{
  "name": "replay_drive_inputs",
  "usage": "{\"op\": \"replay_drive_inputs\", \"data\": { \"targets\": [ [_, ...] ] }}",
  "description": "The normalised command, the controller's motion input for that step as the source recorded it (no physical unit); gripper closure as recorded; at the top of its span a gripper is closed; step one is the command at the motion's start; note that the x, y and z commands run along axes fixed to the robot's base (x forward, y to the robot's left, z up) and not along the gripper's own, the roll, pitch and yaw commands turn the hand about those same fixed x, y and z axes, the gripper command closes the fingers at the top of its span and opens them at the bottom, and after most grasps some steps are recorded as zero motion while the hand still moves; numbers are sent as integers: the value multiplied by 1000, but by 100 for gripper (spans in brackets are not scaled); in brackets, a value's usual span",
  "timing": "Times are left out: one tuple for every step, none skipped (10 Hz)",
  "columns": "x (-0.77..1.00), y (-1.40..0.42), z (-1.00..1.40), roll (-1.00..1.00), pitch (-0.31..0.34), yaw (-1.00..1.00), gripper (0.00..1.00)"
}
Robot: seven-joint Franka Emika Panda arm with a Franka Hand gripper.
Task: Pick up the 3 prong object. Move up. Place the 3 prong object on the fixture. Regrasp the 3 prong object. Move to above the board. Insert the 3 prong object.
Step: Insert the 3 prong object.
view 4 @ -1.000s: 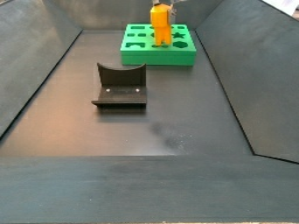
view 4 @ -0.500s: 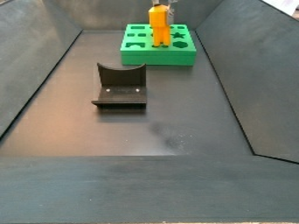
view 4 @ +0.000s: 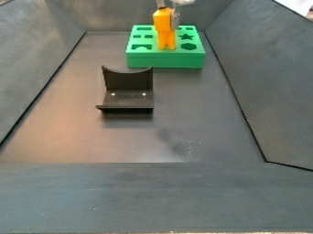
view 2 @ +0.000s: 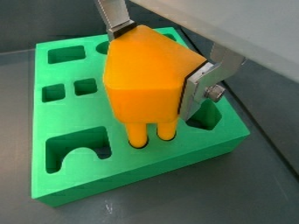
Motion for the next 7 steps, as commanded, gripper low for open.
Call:
{"op": "replay_drive_inputs", "data": {
  "targets": [
    [34, -60, -534, 0, -83, 9, 100],
    [-394, -46, -509, -26, -363, 0, 100],
    [-597, -20, -303, -71, -451, 0, 100],
    [-600, -111, -320, 0, -467, 23, 100],
    [-389, -186, -391, 7, -430, 77, 100],
    [-86, -197, -14, 159, -150, 37, 100],
    [0, 0, 0, 0, 0, 0, 100]
  ]
}}
